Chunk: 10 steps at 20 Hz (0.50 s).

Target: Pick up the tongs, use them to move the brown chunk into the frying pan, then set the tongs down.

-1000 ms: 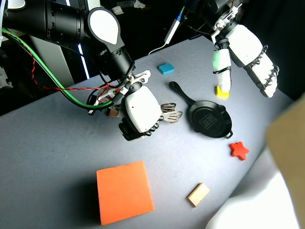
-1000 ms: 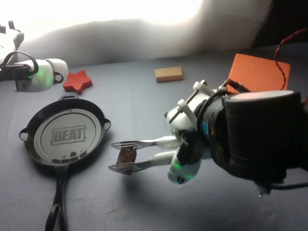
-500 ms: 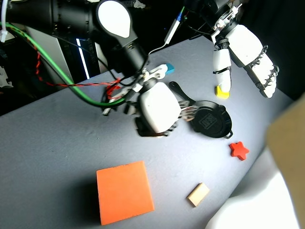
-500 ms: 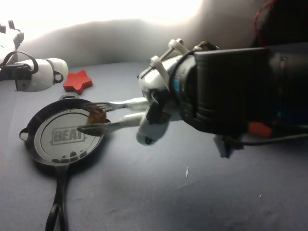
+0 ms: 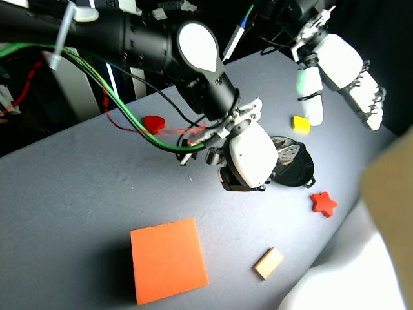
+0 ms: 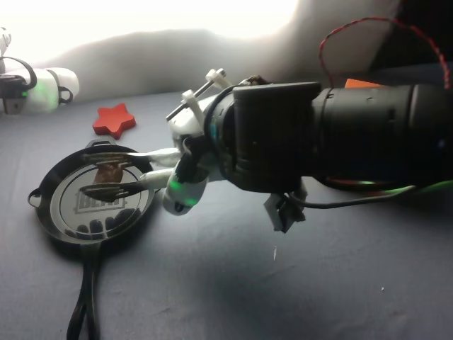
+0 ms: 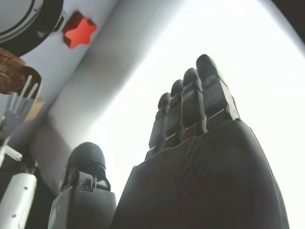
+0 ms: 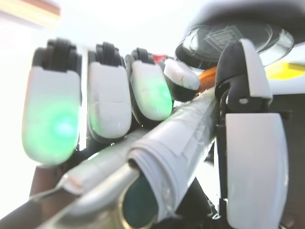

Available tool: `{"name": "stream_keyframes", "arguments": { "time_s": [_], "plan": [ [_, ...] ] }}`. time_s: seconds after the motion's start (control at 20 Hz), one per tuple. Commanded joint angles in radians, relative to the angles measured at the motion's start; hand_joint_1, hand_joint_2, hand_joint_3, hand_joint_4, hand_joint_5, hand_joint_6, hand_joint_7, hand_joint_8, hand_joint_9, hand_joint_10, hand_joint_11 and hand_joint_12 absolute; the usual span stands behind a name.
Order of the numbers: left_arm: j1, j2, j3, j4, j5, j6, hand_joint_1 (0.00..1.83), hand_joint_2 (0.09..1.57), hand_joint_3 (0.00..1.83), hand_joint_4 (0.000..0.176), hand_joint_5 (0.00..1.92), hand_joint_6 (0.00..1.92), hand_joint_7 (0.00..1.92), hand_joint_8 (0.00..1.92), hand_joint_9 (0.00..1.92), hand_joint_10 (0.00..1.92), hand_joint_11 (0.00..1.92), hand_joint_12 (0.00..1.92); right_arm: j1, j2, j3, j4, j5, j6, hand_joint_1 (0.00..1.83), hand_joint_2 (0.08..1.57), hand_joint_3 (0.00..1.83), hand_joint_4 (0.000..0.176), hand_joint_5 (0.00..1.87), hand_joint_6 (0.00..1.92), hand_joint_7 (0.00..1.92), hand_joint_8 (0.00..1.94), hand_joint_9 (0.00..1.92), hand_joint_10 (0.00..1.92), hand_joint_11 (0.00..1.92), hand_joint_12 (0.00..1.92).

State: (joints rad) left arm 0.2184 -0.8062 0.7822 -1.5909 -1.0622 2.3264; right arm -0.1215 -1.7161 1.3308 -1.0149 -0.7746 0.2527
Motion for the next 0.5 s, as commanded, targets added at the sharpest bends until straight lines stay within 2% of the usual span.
{"name": "stream_keyframes", "arguments": {
  "time_s": [0.0,0.05,0.15,0.25,0.45],
  "plan": [
    [-0.013,0.012,0.011,0.088,-0.037,0.007,0.0,1.25,0.0,0.0,0.0,0.0,0.03,0.0,0.03,0.0,0.0,0.2,0.008,0.001,0.008,-0.067,0.04,0.009,0.83,1.44,0.0,0.176,1.31,1.86,1.54,1.84,1.6,1.92,1.63,1.92],
    [-0.018,0.012,0.021,0.088,-0.03,0.012,0.0,1.24,0.0,0.0,0.02,0.01,0.05,0.0,0.05,0.01,0.0,0.3,0.0,-0.01,0.019,-0.079,0.044,0.014,0.85,1.44,0.0,0.176,1.31,1.89,1.53,1.88,1.62,1.92,1.64,1.92],
    [-0.027,0.012,0.03,0.088,-0.023,0.022,0.0,1.24,0.0,0.0,0.02,0.01,0.06,0.0,0.07,0.01,0.0,0.34,-0.01,-0.02,0.025,-0.121,0.048,0.028,0.85,1.43,0.0,0.176,1.29,1.88,1.54,1.89,1.62,1.92,1.65,1.92],
    [-0.031,0.012,0.03,0.087,-0.02,0.027,0.0,1.25,0.0,0.0,0.04,0.01,0.08,0.01,0.08,0.02,0.0,0.35,-0.015,-0.025,0.027,-0.131,0.056,0.031,0.84,1.42,0.0,0.176,1.27,1.81,1.54,1.85,1.62,1.91,1.64,1.92],
    [-0.031,0.013,0.024,0.087,-0.02,0.027,0.0,1.25,0.0,0.0,0.03,0.0,0.07,0.0,0.07,0.01,0.0,0.31,-0.02,-0.034,0.042,-0.14,0.059,0.037,0.79,1.43,0.0,0.176,1.22,1.8,1.5,1.87,1.58,1.92,1.58,1.92]
  ]
}}
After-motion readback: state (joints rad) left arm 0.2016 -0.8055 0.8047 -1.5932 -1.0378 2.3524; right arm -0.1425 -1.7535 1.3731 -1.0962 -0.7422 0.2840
